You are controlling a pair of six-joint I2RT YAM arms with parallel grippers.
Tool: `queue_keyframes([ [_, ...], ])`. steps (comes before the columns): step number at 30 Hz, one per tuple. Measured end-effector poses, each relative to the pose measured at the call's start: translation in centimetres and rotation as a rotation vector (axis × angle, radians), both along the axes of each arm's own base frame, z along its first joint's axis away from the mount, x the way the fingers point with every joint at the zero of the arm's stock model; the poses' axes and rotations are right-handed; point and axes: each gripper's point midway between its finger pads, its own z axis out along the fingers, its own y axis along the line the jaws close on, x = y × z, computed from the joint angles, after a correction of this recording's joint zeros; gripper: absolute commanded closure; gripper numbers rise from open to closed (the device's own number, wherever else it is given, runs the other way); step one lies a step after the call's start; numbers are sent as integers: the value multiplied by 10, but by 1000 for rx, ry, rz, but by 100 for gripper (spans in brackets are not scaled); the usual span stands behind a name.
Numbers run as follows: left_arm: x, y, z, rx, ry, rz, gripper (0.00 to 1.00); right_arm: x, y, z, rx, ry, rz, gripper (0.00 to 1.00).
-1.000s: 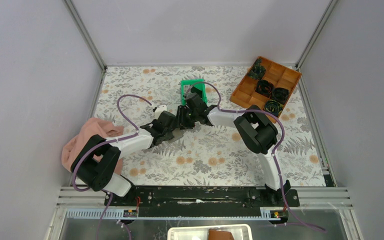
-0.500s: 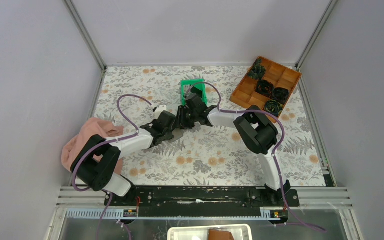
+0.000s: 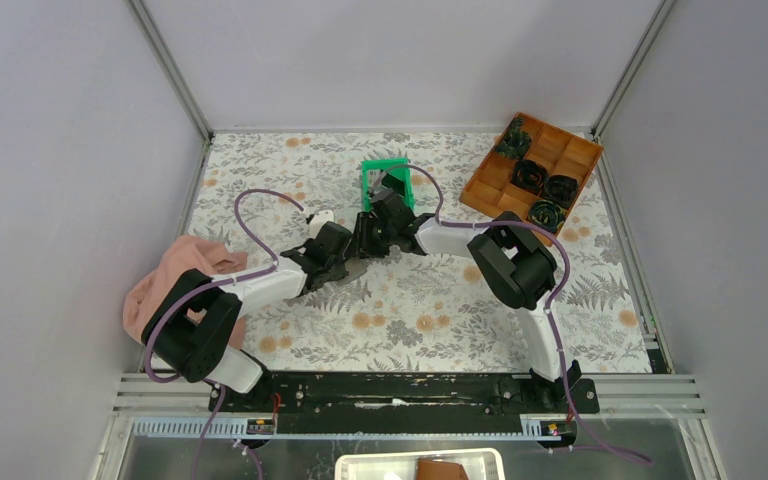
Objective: Put the credit cards into the card holder
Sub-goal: Close the card holder at the center of the board.
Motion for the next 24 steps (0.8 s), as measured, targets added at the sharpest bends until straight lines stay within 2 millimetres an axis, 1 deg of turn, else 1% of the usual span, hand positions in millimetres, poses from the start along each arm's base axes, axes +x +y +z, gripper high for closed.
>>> queue_keyframes([
  [11,1,-1,0,-5,-2,0,76,8,4,-4,-41,-76,4,63],
  [16,1,-2,0,-8,-3,3,76,8,3,-9,-70,-113,7,63],
  [24,2,-2,0,-14,-3,14,76,9,3,-6,-58,-189,-5,63],
])
